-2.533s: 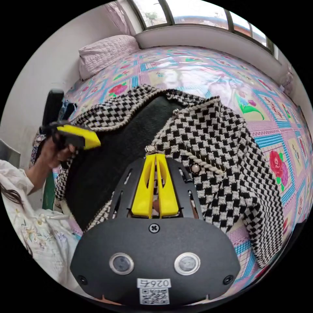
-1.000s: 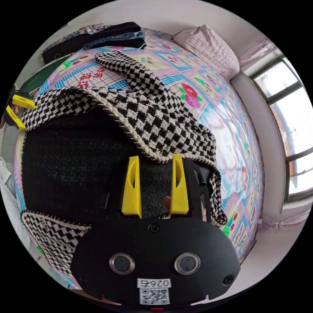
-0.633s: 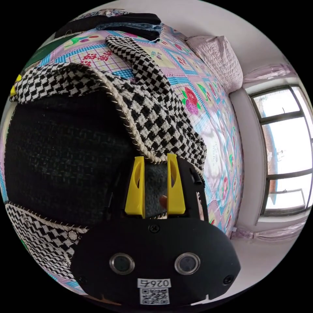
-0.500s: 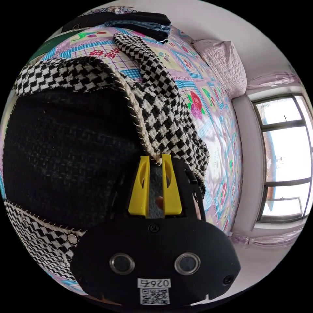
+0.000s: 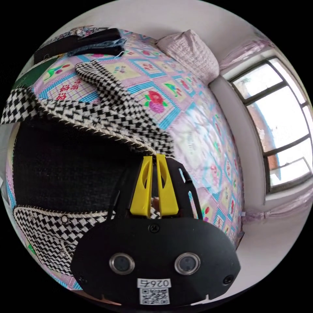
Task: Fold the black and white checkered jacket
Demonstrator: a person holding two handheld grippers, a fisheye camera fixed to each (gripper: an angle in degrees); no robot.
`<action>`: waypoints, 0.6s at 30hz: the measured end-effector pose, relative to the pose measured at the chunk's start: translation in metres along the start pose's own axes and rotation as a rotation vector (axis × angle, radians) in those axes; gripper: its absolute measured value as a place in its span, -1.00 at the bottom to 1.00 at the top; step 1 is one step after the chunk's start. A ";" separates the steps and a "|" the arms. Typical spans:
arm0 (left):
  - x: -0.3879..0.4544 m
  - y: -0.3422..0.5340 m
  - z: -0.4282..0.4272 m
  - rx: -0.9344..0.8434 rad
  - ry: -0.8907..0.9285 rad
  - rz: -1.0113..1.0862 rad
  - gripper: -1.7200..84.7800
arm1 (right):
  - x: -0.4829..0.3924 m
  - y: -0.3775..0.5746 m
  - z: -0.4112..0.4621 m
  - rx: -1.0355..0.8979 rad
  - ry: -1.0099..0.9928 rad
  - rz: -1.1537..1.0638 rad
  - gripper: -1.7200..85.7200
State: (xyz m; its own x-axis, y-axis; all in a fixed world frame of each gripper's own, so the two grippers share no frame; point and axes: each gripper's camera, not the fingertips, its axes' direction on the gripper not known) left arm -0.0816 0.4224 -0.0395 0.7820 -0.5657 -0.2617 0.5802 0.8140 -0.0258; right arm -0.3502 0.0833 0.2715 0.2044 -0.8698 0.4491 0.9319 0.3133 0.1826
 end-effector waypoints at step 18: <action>0.020 0.011 0.132 -0.524 0.087 0.169 -0.84 | 0.056 0.133 0.003 -0.095 -0.121 0.242 -0.88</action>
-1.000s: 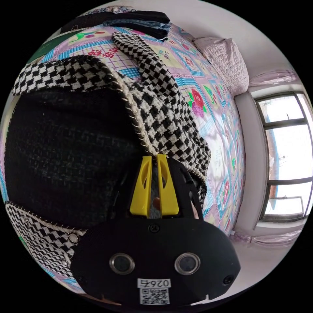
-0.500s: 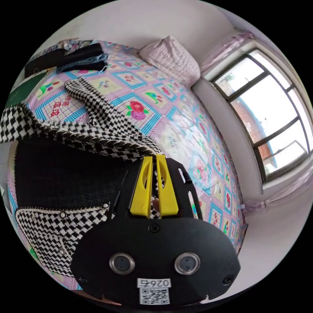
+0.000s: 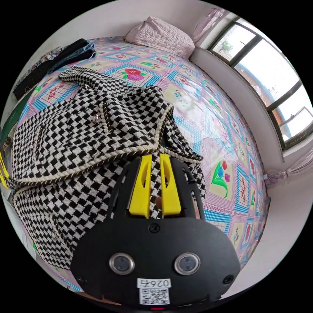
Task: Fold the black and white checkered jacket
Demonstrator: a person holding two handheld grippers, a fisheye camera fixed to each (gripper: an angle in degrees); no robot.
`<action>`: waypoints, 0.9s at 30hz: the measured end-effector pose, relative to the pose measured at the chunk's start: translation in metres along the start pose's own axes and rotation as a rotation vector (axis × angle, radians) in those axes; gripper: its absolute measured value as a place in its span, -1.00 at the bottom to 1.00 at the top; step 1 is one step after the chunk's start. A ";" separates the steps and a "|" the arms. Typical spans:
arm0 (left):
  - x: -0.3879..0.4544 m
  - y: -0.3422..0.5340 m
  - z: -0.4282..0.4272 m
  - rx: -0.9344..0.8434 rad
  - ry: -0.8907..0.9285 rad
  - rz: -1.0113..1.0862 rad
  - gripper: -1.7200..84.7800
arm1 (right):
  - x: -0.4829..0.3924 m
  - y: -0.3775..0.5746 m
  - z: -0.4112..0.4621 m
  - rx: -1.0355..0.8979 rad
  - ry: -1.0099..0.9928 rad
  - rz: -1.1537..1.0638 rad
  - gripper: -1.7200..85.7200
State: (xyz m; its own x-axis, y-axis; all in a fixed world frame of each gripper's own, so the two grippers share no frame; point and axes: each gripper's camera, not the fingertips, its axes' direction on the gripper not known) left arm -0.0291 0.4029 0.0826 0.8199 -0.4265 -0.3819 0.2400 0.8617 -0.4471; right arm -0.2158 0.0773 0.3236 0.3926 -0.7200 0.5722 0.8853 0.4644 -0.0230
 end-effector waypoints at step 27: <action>-0.078 0.028 -0.103 0.095 -0.433 -0.390 -0.47 | -0.001 0.234 -0.199 0.146 -0.328 0.752 -0.83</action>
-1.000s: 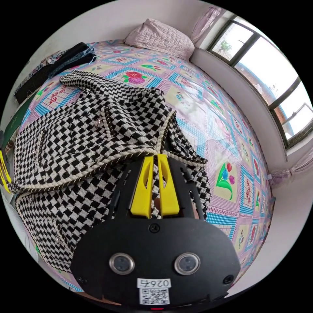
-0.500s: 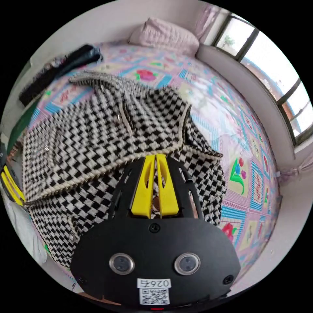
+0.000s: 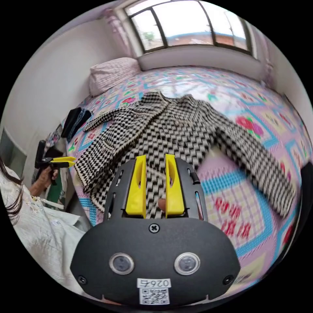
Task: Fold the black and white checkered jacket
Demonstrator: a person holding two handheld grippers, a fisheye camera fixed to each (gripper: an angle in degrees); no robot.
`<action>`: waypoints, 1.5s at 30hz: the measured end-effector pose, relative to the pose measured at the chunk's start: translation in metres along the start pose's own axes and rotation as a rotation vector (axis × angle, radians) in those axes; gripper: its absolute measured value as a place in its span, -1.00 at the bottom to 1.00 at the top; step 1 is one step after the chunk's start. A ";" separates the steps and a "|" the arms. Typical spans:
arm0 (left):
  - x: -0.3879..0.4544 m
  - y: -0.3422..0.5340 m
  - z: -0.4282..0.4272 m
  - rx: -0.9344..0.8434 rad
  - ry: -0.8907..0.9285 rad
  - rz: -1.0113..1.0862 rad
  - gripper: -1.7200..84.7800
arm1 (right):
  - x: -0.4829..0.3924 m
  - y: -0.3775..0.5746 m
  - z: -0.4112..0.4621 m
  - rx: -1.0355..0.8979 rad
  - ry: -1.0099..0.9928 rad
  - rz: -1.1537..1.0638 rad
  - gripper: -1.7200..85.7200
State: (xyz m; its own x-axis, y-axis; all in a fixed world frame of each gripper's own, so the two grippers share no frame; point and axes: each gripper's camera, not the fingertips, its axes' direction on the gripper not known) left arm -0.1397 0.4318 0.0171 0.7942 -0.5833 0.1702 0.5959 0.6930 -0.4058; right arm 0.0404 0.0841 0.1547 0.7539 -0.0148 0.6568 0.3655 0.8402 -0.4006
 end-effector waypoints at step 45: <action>-0.048 -0.153 0.110 -0.083 0.241 0.176 -0.98 | -0.157 0.066 0.013 -0.111 -0.182 0.047 -0.93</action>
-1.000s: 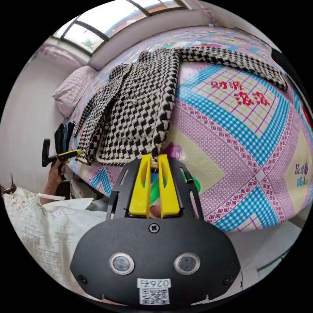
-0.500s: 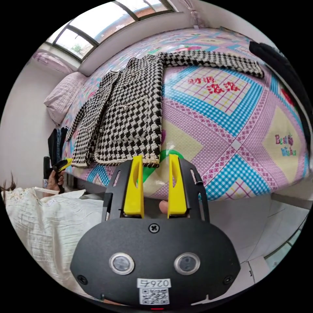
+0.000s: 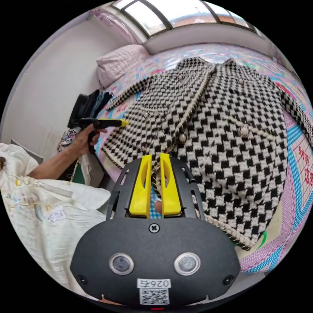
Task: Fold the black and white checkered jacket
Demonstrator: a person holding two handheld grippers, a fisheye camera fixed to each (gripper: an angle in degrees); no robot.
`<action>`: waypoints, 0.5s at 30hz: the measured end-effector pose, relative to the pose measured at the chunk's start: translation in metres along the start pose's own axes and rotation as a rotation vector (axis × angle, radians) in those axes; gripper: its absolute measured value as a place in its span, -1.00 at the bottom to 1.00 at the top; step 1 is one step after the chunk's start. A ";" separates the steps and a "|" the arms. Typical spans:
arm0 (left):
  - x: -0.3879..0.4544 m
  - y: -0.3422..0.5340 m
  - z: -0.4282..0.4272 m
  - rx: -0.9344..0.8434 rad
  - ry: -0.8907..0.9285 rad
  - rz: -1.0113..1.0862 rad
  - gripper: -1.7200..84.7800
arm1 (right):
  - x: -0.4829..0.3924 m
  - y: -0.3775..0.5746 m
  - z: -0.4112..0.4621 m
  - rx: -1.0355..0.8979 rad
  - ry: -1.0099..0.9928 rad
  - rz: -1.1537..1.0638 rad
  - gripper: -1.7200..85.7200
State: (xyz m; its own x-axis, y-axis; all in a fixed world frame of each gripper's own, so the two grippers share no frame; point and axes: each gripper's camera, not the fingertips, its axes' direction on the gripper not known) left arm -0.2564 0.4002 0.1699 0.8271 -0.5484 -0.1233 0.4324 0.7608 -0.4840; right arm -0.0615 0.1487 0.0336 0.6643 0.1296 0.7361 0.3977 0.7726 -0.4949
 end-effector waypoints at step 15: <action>0.058 -0.212 0.019 0.225 -0.098 0.202 -0.98 | -0.007 -0.006 -0.044 0.142 -0.167 0.054 -0.93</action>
State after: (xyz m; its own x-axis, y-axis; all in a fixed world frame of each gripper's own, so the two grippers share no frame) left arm -0.2935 0.2139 0.2824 0.9301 -0.3511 -0.1083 0.3157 0.9144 -0.2533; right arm -0.0409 0.1158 0.0113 0.5633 0.2655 0.7824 0.2633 0.8399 -0.4746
